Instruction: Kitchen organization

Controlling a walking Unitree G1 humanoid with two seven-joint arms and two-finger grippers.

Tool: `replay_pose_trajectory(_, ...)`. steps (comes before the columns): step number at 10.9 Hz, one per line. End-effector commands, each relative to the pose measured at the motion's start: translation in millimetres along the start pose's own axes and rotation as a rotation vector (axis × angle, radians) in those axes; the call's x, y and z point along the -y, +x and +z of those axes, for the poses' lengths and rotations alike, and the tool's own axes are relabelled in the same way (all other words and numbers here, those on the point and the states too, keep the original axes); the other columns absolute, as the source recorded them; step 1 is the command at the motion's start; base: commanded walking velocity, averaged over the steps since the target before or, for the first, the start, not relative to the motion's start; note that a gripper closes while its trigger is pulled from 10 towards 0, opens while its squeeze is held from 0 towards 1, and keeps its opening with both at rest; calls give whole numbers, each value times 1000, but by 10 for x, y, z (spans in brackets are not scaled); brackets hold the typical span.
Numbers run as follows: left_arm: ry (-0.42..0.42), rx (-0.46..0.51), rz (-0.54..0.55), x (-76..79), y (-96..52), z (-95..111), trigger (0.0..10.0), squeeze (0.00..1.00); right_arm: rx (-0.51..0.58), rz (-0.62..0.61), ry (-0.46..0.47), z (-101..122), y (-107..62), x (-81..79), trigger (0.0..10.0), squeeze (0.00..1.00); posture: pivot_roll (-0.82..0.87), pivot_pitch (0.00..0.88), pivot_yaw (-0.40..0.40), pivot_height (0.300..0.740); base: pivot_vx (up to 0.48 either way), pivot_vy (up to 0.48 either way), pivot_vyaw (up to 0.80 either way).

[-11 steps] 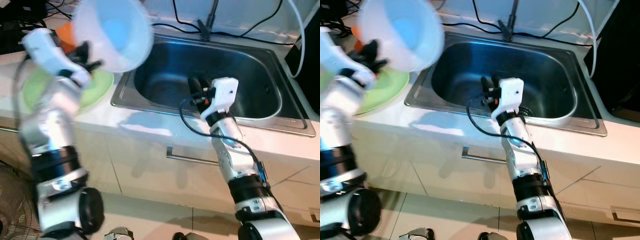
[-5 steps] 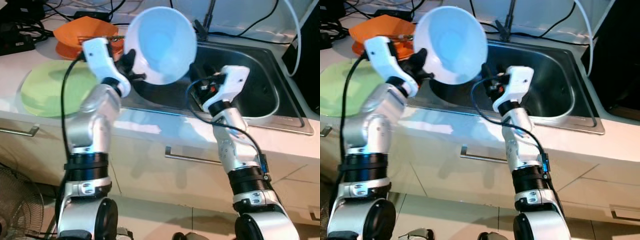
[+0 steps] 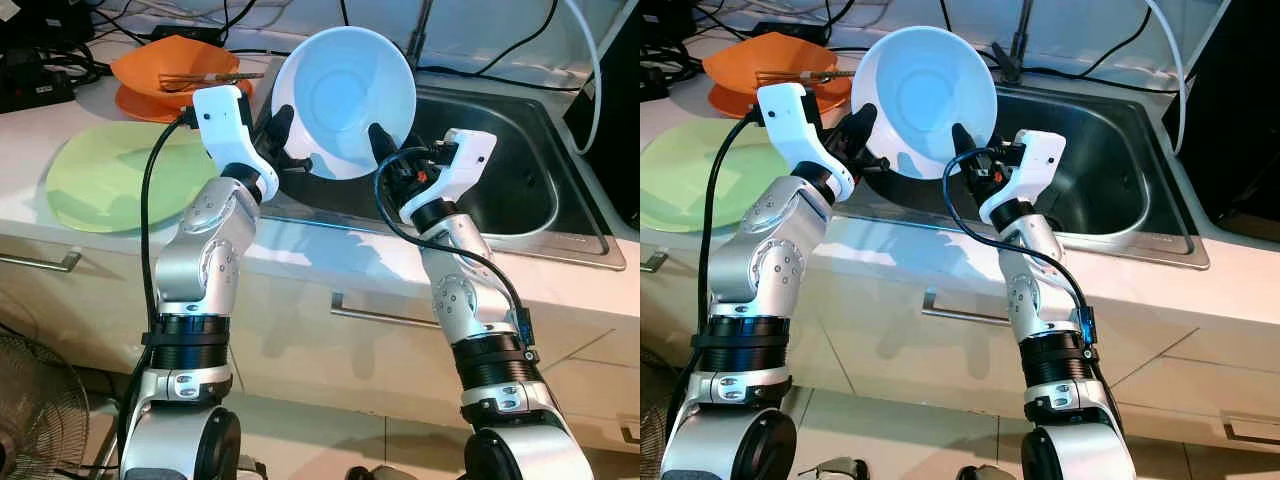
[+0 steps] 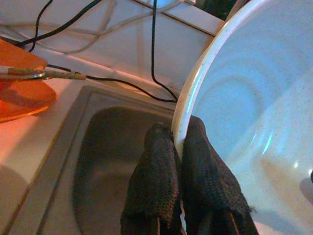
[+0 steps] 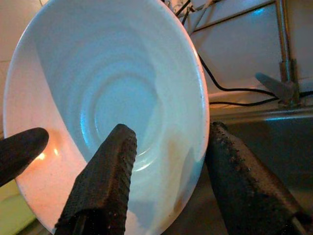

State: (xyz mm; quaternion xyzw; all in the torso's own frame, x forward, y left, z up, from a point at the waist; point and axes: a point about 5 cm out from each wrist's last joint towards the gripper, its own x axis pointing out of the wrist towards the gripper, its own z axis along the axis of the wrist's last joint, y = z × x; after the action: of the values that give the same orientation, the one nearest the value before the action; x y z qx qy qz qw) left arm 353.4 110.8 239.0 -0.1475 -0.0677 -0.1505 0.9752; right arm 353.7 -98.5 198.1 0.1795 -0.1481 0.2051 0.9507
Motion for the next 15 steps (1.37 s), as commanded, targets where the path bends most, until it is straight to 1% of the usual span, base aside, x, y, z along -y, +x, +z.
replay_pose_trajectory(1,8,41,-36,46,-4,59,10000,0,20,6,6,69,-3,5,10000,0,65,36,-40,740,0,0,0)
replay_pose_trajectory(2,8,43,-35,34,-9,59,10000,0,19,-5,10,70,-7,22,9647,0,66,42,-42,740,0,0,0)
replay_pose_trajectory(3,2,38,-35,24,-12,43,10000,0,19,-22,48,63,-15,41,0,0,66,46,-42,740,0,0,0)
replay_pose_trajectory(5,-7,11,-57,49,-13,-25,10000,0,17,-28,106,45,-14,39,0,0,69,57,-44,740,0,0,0)
replay_pose_trajectory(8,-10,-2,-76,80,-20,-58,10000,0,12,-20,147,26,-21,13,0,0,72,69,-40,740,0,0,0)
replay_pose_trajectory(14,16,-6,-93,116,-12,-78,10000,0,-8,-5,155,10,-26,0,0,0,71,71,-40,740,0,0,0)
replay_pose_trajectory(15,18,-6,-98,123,-14,-83,10000,1000,-13,-2,154,3,-28,-2,0,0,71,71,-40,740,0,0,0)
